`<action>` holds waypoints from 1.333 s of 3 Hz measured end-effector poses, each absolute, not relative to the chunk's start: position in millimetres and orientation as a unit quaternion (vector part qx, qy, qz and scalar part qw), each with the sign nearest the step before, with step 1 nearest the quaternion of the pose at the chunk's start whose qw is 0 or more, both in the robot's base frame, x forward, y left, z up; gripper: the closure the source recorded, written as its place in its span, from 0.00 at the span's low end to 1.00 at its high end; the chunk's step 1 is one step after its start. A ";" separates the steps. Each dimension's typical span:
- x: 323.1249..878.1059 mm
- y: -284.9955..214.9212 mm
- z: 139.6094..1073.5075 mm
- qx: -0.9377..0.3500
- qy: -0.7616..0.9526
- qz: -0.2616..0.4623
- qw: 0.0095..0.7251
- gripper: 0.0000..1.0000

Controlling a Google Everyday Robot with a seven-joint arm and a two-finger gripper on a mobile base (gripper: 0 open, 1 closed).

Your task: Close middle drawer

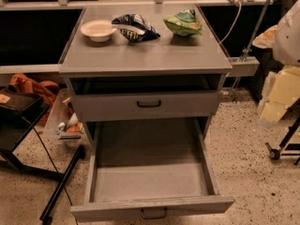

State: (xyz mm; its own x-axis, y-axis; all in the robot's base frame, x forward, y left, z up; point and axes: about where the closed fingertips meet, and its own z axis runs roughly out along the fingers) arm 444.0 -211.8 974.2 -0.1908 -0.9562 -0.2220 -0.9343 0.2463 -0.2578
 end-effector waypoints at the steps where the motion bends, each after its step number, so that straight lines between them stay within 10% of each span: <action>1: 452.9 -212.2 931.6 -0.622 0.761 -0.009 0.185 0.00; 4: 476.0 -217.8 733.2 -0.599 0.732 0.088 0.314 0.00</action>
Offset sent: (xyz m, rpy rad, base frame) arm 0.0338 -0.0108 -0.1984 0.2866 -0.0156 0.0779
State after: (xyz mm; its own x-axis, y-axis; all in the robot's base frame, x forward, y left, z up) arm 476.0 -217.8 733.2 -0.0858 -0.8211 -0.5643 -0.9312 0.2675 -0.2475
